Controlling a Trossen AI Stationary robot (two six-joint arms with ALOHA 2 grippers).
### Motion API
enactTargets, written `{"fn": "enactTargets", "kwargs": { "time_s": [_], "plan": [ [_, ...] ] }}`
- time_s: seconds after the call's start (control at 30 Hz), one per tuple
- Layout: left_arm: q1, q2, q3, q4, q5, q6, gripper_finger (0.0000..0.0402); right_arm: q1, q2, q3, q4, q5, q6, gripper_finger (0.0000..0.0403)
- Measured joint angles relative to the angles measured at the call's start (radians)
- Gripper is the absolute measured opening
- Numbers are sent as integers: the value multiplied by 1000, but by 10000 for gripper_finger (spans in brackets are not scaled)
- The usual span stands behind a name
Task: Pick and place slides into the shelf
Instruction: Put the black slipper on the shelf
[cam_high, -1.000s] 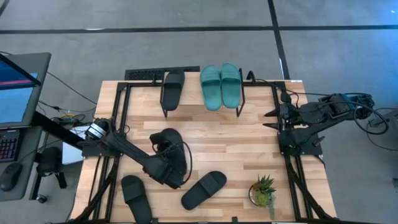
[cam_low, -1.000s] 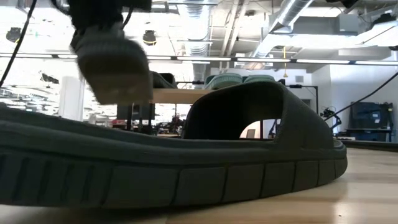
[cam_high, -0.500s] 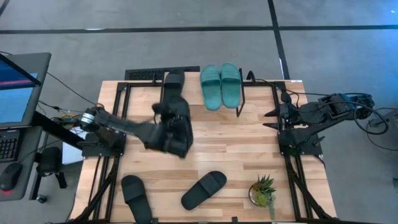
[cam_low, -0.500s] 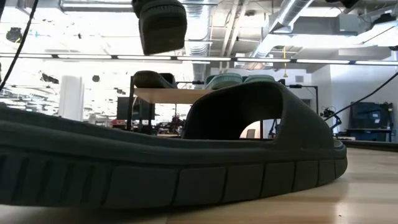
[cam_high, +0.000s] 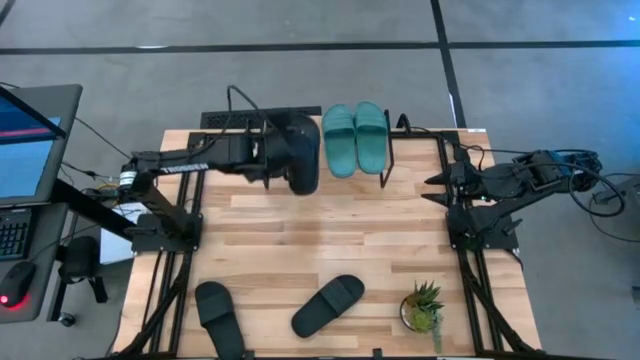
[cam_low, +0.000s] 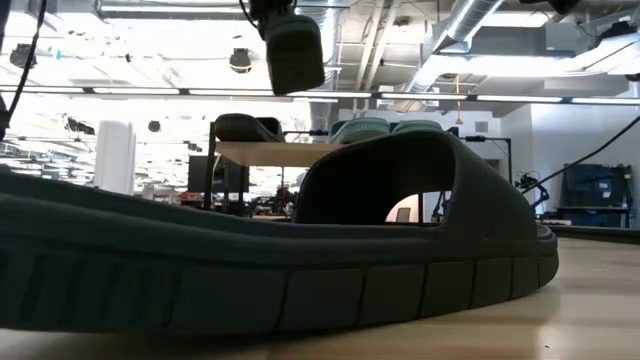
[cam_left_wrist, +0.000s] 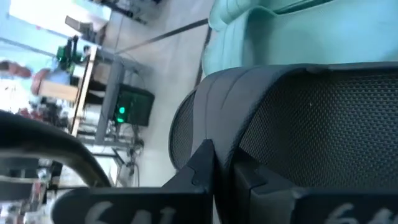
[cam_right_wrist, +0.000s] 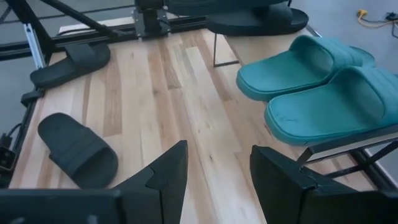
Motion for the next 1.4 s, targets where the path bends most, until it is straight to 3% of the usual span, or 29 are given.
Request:
{"fn": "enactTargets", "kwargs": {
  "time_s": [0.13, 0.5, 0.83, 1.4],
  "plan": [
    [83, 11, -1, 65, 116, 107, 0, 0, 0, 0, -1, 0, 31, 161],
    [216, 113, 0, 270, 284, 278, 0, 0, 0, 0, 1, 24, 69, 161],
    [293, 155, -1, 368, 337, 299, 0, 0, 0, 0, 1, 27, 97, 161],
    [349, 172, -34, 299, 363, 254, 0, -2, 1, 0, 0, 49, 94, 161]
  ]
}}
